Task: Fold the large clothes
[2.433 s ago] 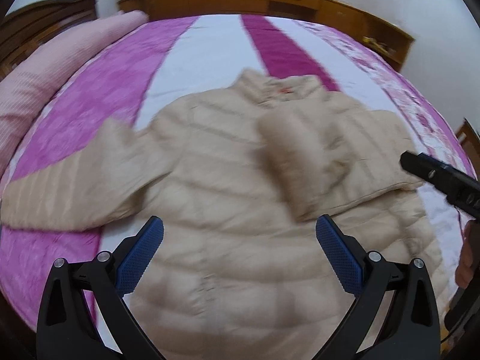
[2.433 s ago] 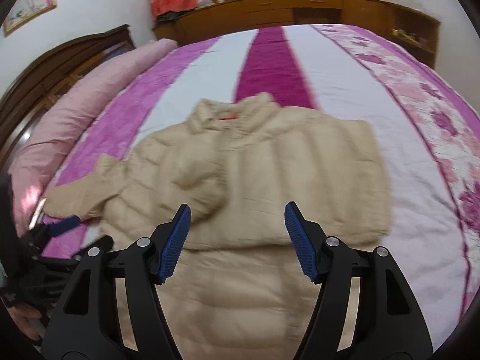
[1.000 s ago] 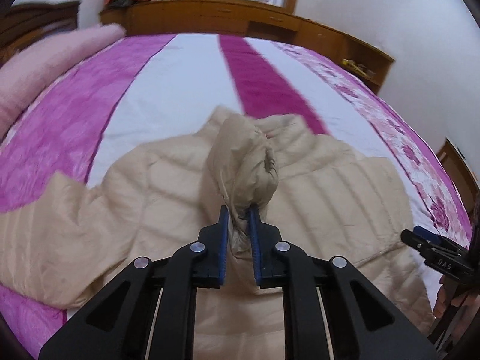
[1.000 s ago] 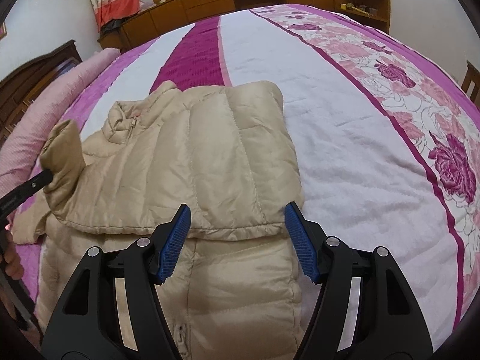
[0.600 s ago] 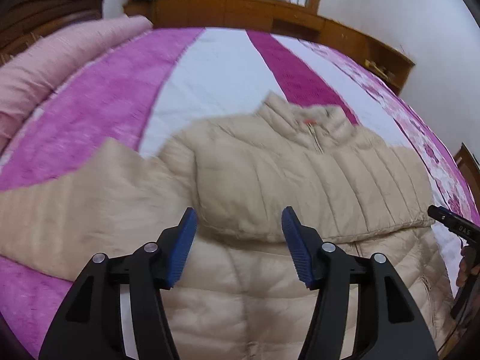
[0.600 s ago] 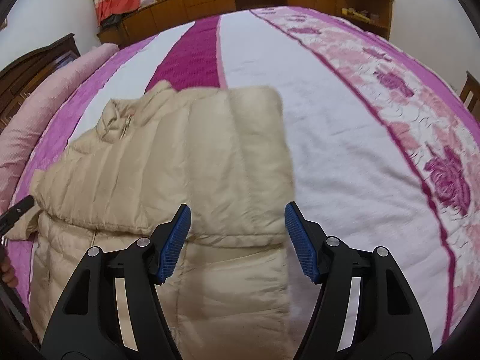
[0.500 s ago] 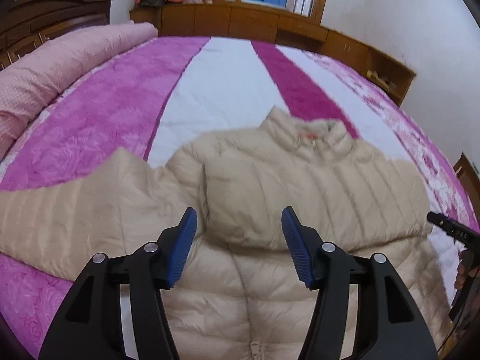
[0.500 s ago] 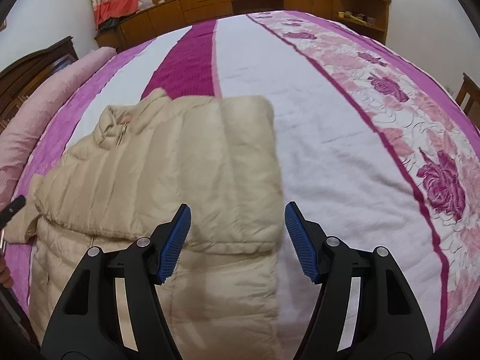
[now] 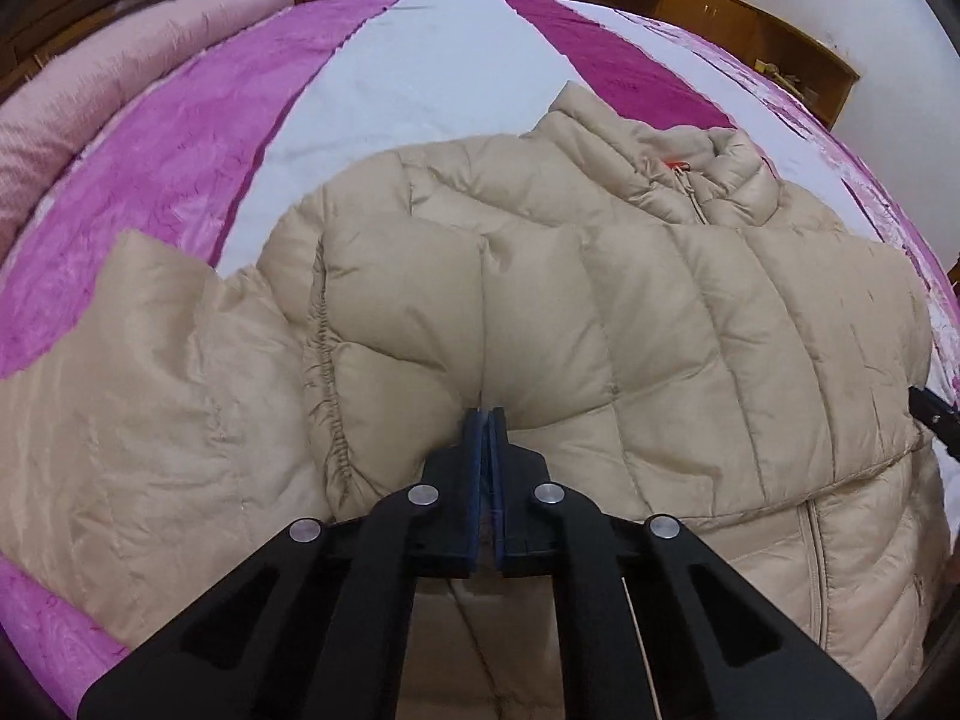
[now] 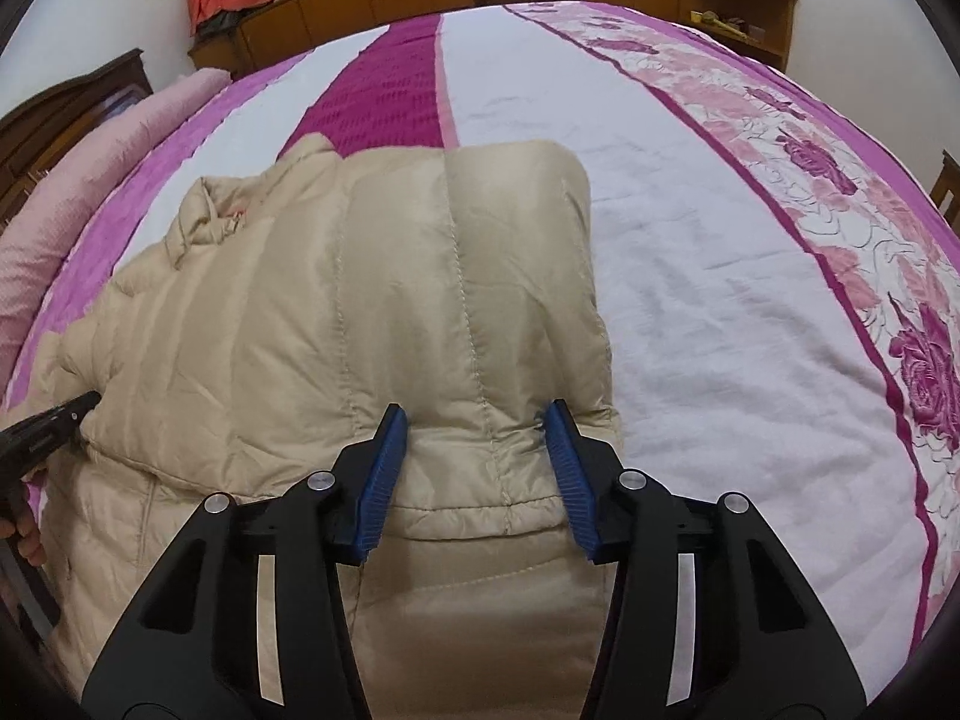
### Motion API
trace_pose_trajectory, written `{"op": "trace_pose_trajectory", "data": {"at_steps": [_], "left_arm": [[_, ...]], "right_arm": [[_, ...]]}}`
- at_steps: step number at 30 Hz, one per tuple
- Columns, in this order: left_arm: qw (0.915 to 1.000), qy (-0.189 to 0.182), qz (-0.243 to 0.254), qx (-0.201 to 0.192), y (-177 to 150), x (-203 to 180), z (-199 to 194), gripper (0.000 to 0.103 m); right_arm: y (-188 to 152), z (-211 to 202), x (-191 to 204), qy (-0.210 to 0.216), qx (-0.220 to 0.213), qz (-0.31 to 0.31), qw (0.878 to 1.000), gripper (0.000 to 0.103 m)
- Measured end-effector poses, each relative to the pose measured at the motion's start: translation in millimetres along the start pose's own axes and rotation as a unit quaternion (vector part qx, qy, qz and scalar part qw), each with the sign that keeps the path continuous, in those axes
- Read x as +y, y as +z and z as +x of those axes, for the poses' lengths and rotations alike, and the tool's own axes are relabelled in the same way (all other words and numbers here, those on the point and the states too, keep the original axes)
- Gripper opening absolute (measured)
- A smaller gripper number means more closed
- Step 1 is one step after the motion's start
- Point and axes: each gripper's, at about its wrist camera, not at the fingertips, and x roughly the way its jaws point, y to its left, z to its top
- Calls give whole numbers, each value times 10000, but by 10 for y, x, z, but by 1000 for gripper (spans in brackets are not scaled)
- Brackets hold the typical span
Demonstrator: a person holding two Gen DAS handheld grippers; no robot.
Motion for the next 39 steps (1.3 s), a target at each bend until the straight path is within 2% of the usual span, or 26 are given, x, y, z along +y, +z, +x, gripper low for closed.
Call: {"op": "trace_pose_trajectory", "data": {"at_steps": [3,5,8,9,10,12,13,17,22,29,36,39], "left_arm": [[10000,-37,-85,15,3,17,16,6],[9998,-97,-150,-40,-10,14,-45,7],[9990,-328,-288,-120,-86,32,-252,28],[9988,-347,-304,-180,-113,31,-335,42],[9985,-357,-318,-258,-137,45,-420,50],[9978,-405,-338,-413,-198,104,-632,56],[9977,-343,-353,-473,-218,146,-718,63],[9965,32,-519,-661,-307,463,-1000,72],[9901,557,-1164,-561,-497,1062,-1069,77],[9713,1130,-2050,-414,-813,1796,-953,79],[9502,1271,-2806,-474,-949,2300,-778,81],[9457,1229,-2942,-637,-925,2433,-747,82]], "right_arm": [[-6,71,26,-57,13,-40,10000,51],[0,57,31,-35,-8,-65,10000,57],[-7,-54,34,85,-52,-59,9999,65],[-21,-139,43,134,-91,-69,9998,67],[-26,-193,62,168,-117,-72,9998,71],[-76,-378,107,281,-203,-95,9994,74],[-97,-445,136,314,-225,-116,9992,76],[-261,-734,237,458,-245,-184,9985,80],[-530,-960,346,636,-113,-158,9978,81],[-858,-1069,447,624,164,-83,9979,85],[-997,-1109,407,489,307,56,9983,86],[-1035,-1122,367,397,352,103,9985,86]]}}
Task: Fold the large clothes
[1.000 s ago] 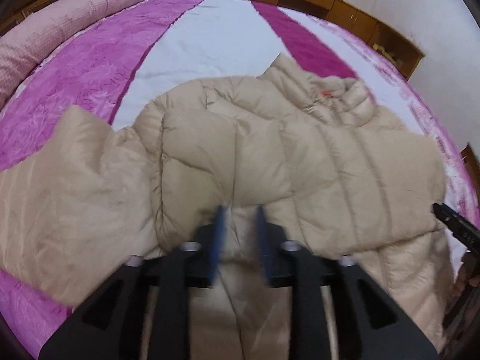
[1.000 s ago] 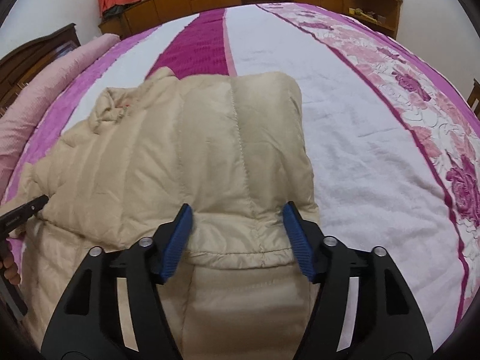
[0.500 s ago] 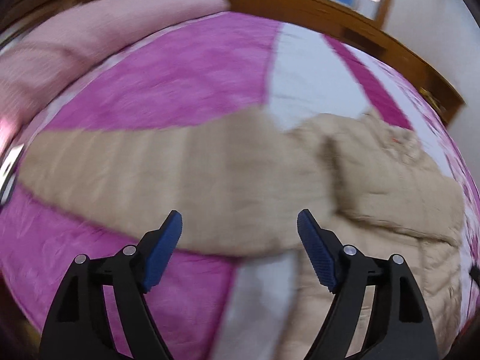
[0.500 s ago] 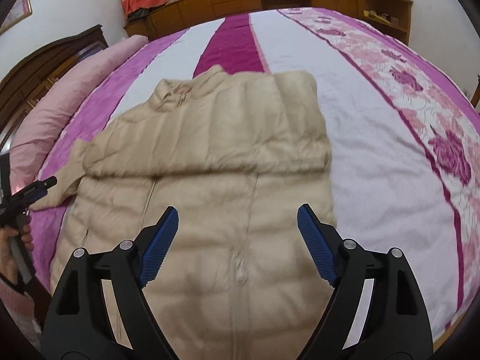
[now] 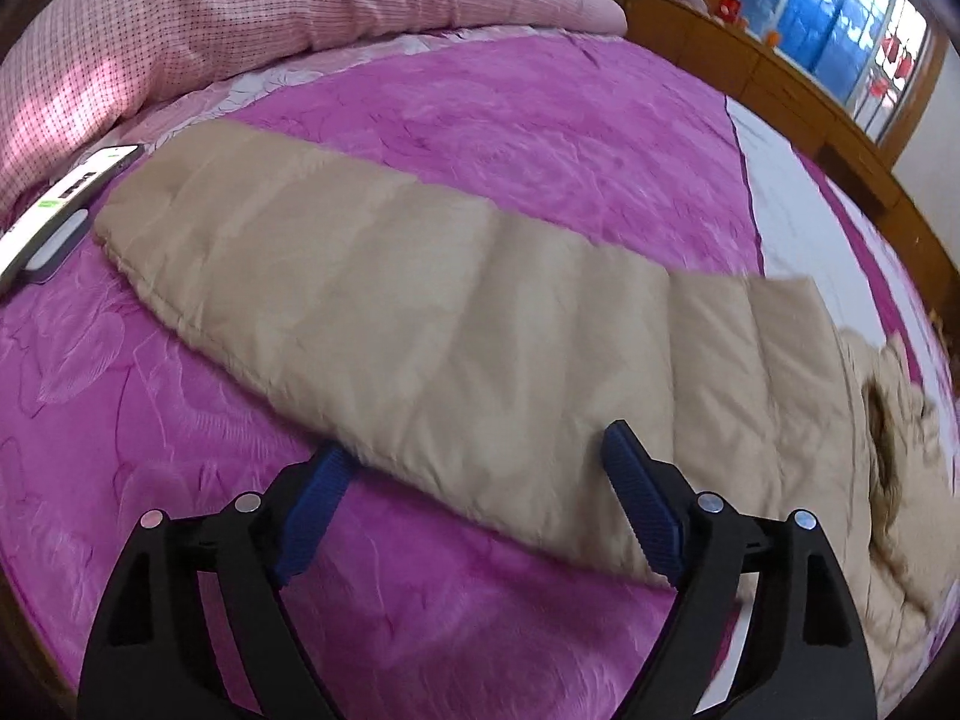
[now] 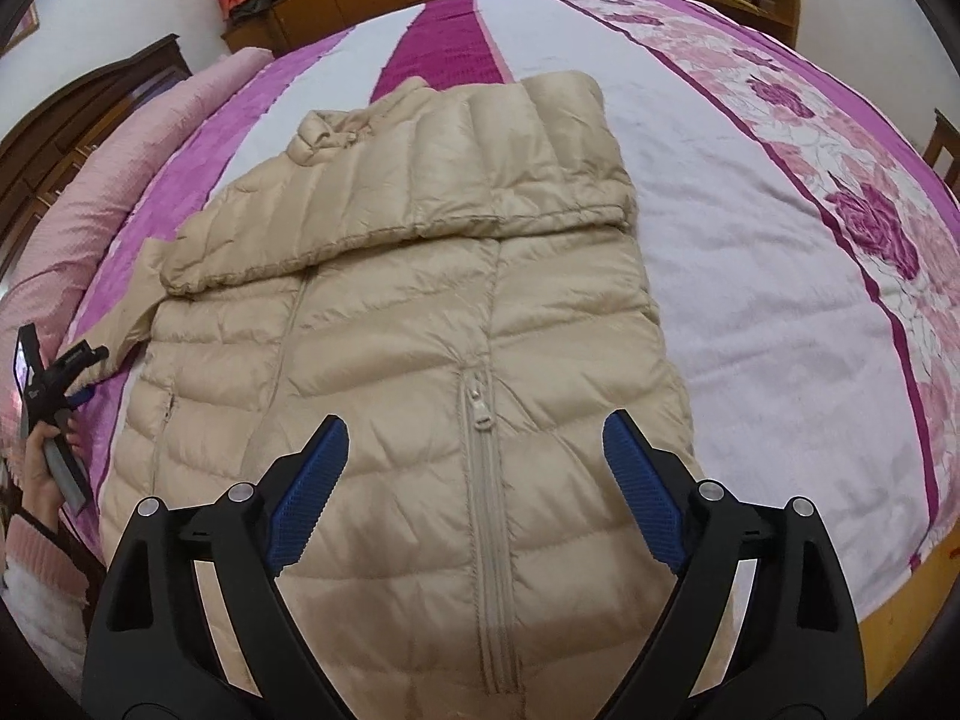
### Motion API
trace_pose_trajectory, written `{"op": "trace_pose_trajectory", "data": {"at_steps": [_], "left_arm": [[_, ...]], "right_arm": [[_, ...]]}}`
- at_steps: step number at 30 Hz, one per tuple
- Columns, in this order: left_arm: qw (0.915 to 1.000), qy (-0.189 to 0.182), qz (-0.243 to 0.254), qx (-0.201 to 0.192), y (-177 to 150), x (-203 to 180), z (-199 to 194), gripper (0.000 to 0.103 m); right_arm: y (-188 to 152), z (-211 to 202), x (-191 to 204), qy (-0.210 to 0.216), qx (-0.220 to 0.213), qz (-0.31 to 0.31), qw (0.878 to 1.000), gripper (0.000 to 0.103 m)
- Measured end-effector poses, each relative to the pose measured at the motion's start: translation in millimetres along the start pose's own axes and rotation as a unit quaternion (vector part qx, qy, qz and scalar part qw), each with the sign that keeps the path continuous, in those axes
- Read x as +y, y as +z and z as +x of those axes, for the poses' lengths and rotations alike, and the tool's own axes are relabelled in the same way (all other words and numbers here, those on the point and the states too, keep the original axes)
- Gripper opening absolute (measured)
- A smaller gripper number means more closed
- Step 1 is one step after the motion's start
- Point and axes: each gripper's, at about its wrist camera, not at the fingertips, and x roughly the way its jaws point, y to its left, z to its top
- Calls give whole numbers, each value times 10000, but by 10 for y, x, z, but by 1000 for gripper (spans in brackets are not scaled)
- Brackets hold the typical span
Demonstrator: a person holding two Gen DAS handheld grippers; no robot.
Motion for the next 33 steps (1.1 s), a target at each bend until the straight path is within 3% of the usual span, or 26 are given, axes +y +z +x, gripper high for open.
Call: {"op": "trace_pose_trajectory", "data": {"at_steps": [8,11,14,16,18,25,33], "left_arm": [[10000,15,-3,-77,157,55,177,82],[9997,178,78,-123,161,25,171,74],[9996,135,135,-204,170,20,105,46],[9994,43,216,-263,174,13,24,22],[9982,26,409,-447,167,-40,-127,14],[9915,-143,723,-1072,164,-163,-752,10],[9762,-805,1138,-1663,255,-550,-1567,9]], "right_arm": [[-85,21,-58,-202,111,158,9996,88],[-102,29,-75,-210,115,249,9994,90],[-103,12,-100,-256,85,284,9992,90],[-93,-7,-112,-262,54,296,9992,90],[-81,-32,-125,-264,10,317,9991,90],[-43,-85,-161,-232,-100,373,9990,90],[5,-149,-192,-153,-217,416,9988,90]]}}
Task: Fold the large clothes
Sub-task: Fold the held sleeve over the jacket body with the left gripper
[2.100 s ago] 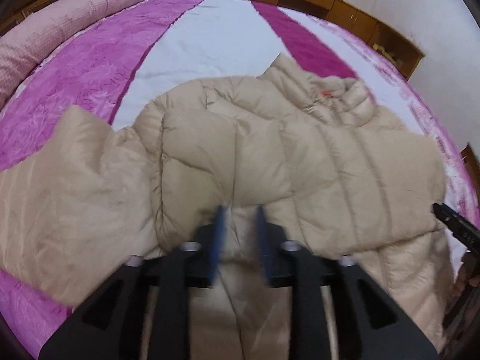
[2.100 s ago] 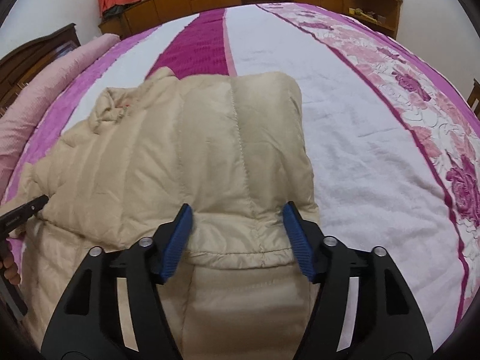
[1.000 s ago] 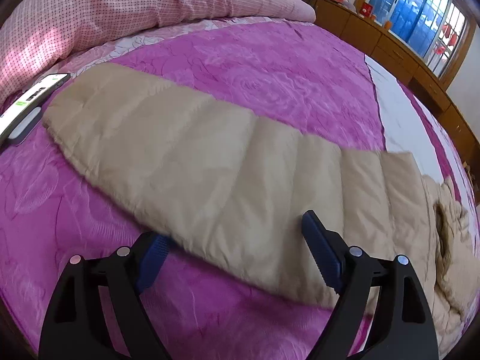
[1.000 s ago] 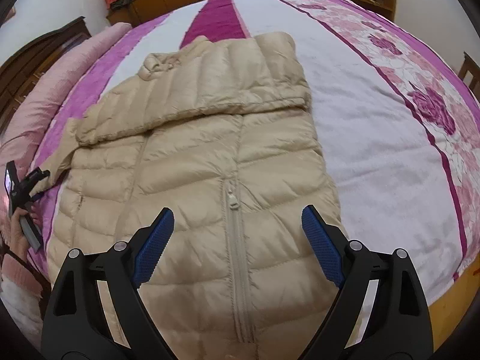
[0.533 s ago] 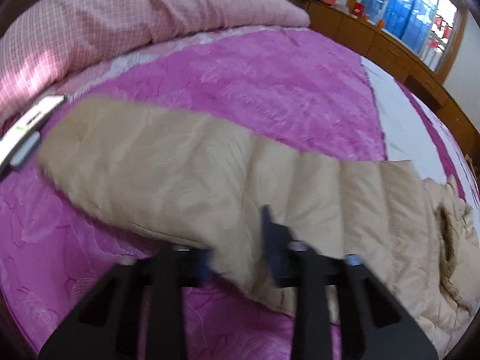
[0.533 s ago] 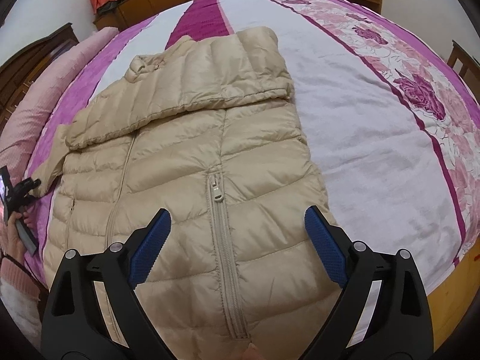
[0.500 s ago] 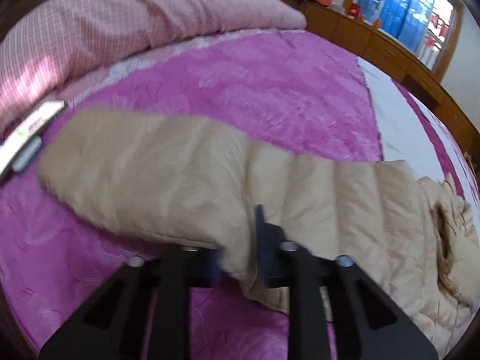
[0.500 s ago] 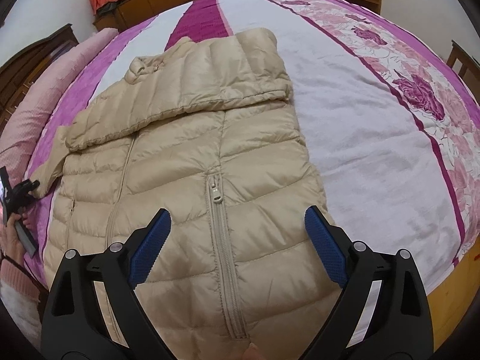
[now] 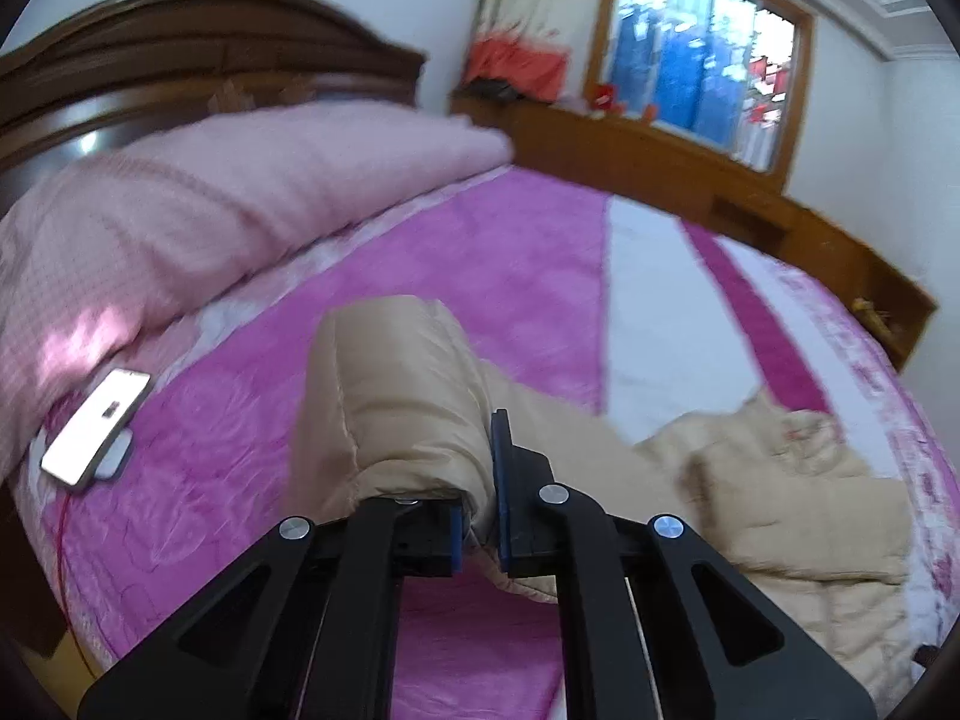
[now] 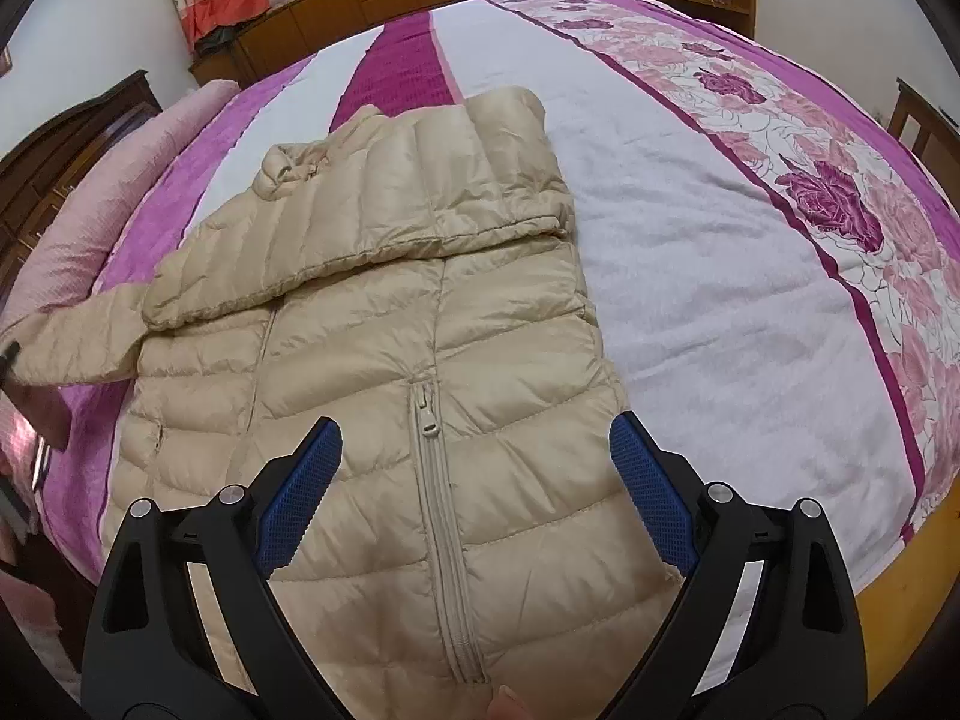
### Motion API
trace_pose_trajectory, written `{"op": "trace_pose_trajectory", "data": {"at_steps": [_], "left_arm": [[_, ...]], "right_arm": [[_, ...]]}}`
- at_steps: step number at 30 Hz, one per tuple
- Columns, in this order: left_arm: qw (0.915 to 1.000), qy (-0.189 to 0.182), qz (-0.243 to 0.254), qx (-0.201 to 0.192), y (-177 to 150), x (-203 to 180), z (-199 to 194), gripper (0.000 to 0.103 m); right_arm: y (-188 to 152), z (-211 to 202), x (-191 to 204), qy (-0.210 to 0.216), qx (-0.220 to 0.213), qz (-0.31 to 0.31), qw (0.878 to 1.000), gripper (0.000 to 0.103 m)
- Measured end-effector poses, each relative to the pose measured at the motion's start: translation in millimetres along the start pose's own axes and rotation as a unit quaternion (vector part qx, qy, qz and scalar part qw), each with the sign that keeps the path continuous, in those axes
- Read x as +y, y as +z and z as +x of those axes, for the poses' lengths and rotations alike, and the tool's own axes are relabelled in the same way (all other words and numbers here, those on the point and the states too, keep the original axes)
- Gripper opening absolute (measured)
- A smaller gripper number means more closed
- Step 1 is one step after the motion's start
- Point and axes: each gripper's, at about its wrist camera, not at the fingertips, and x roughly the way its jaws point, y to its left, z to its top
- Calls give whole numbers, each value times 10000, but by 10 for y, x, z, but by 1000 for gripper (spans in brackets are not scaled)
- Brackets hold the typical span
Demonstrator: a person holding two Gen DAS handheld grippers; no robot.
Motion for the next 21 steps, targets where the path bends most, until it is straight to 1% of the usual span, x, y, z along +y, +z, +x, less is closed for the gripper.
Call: {"op": "trace_pose_trajectory", "data": {"at_steps": [2,4,8,11,14,15,18,19,21], "left_arm": [[9997,-170,155,-117,87,-180,-107,8],[9983,-418,325,-228,174,-417,-217,8],[9938,-912,577,-271,282,-886,-304,8],[9890,-1238,756,-285,273,-1206,-310,8],[9837,-1570,862,-182,192,-1555,-257,8],[9812,-1715,874,-102,149,-1705,-210,8],[9754,-2007,908,111,-11,-1979,-93,8],[9736,-2074,931,202,-82,-2069,-41,8],[9677,-2286,914,531,-245,-2274,139,8]], "right_arm": [[15,-12,-3,22,-11,8,10000,90],[28,-26,-12,25,-8,5,10000,90],[56,-52,-32,34,-24,18,10000,90],[71,-75,-62,34,-56,30,10000,90],[95,-107,-89,26,-92,45,9999,90],[100,-122,-99,37,-113,56,9999,90],[110,-165,-138,61,-174,111,9998,90],[112,-174,-154,64,-186,126,9997,90],[119,-183,-188,88,-221,139,9996,90]]}}
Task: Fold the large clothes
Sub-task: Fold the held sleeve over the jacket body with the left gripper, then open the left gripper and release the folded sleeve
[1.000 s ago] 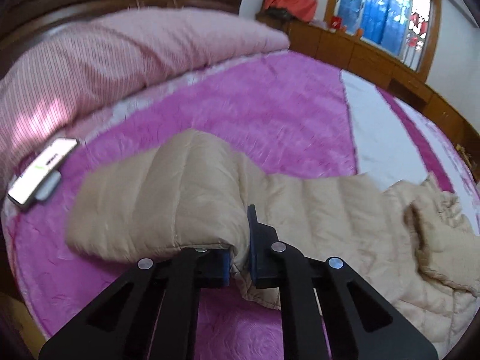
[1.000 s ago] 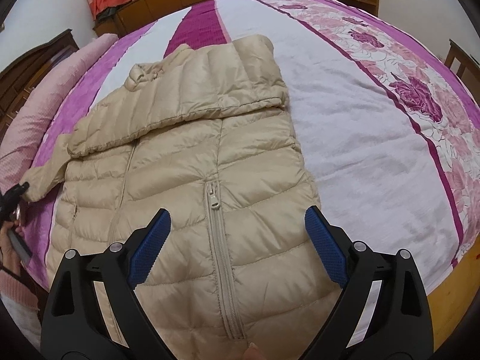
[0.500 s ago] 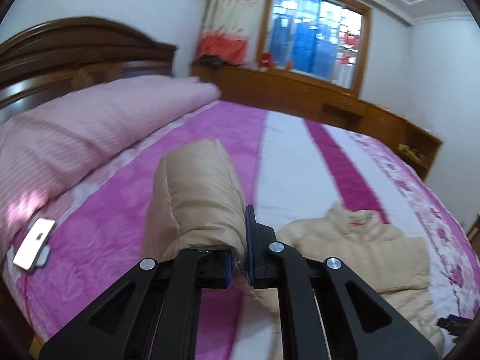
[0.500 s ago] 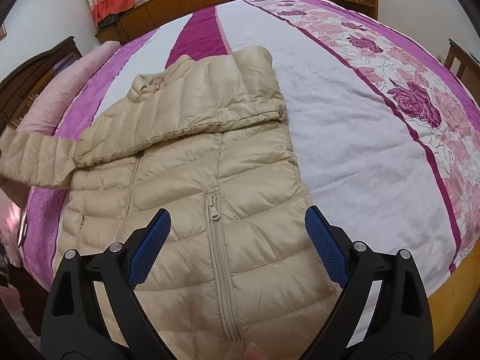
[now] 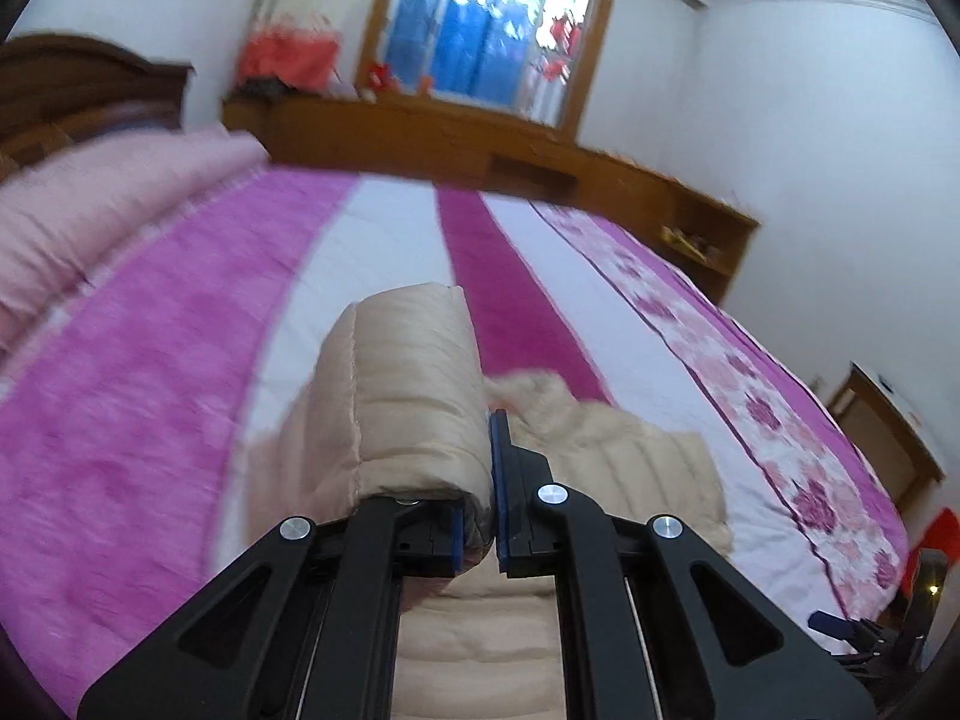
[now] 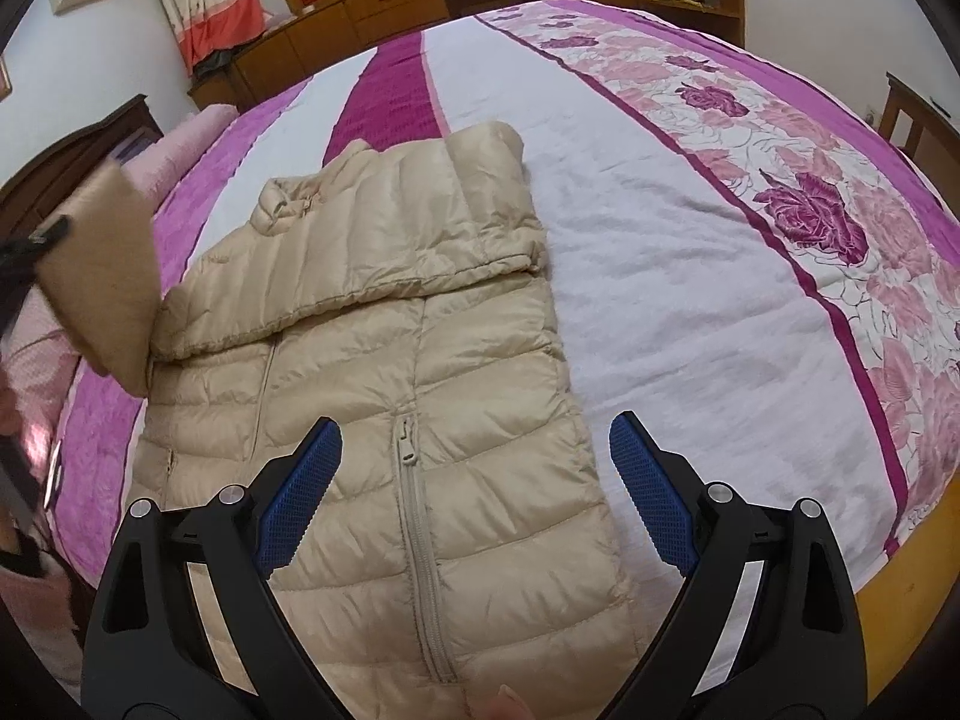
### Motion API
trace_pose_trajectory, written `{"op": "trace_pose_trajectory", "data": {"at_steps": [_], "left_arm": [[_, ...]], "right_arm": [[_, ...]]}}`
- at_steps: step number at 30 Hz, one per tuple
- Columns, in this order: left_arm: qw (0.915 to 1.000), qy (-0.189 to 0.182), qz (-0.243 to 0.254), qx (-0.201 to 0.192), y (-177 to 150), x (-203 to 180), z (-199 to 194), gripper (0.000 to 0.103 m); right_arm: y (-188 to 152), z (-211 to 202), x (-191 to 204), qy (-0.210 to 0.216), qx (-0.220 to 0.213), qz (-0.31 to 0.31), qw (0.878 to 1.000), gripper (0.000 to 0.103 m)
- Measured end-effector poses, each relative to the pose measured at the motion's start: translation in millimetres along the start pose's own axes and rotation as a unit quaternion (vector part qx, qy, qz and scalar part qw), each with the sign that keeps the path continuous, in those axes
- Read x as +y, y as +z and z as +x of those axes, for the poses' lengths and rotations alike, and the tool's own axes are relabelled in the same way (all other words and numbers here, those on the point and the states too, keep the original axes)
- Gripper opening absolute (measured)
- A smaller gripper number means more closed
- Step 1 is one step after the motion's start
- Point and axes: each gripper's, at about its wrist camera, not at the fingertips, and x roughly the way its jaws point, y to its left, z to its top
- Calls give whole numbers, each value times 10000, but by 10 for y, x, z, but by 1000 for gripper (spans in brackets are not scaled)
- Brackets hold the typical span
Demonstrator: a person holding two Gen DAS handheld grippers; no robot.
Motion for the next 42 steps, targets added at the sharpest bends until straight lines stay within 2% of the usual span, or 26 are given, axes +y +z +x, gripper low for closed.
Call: {"op": "trace_pose_trajectory", "data": {"at_steps": [4,11,17,19,20,22,24,26,29,32,38,42], "left_arm": [[9980,-286,-75,564,-261,-206,460,8],[9908,-300,23,1322,-771,-399,1050,8],[9850,-231,70,1707,-935,-366,1296,9],[9844,-217,94,1743,-942,-359,1317,13],[9840,-225,86,1768,-955,-355,1326,15],[9830,-293,23,1814,-961,-364,1327,37],[9825,-368,17,1824,-960,-391,1268,52],[9827,-313,167,1817,-954,-449,1200,59],[9825,-74,342,1829,-947,-486,1085,61],[9815,-2,275,1894,-930,-446,953,61],[9797,726,418,1819,-886,-309,603,66],[9790,1004,452,1716,-850,-173,414,66]], "right_arm": [[4,39,-52,-41,22,1,10000,90],[-35,96,-98,-131,87,37,9999,90],[-94,156,-137,-146,207,69,9997,90],[-108,173,-155,-141,235,85,9996,90],[-119,178,-159,-155,243,78,9996,90],[-128,189,-164,-161,267,81,9995,90],[-129,193,-163,-161,273,74,9995,90],[-118,192,-158,-152,263,67,9995,90],[-94,176,-131,-123,231,39,9997,90],[-76,150,-81,-83,198,-16,9998,90],[-27,130,98,36,157,-217,9996,90],[26,166,299,170,171,-412,9989,90]]}}
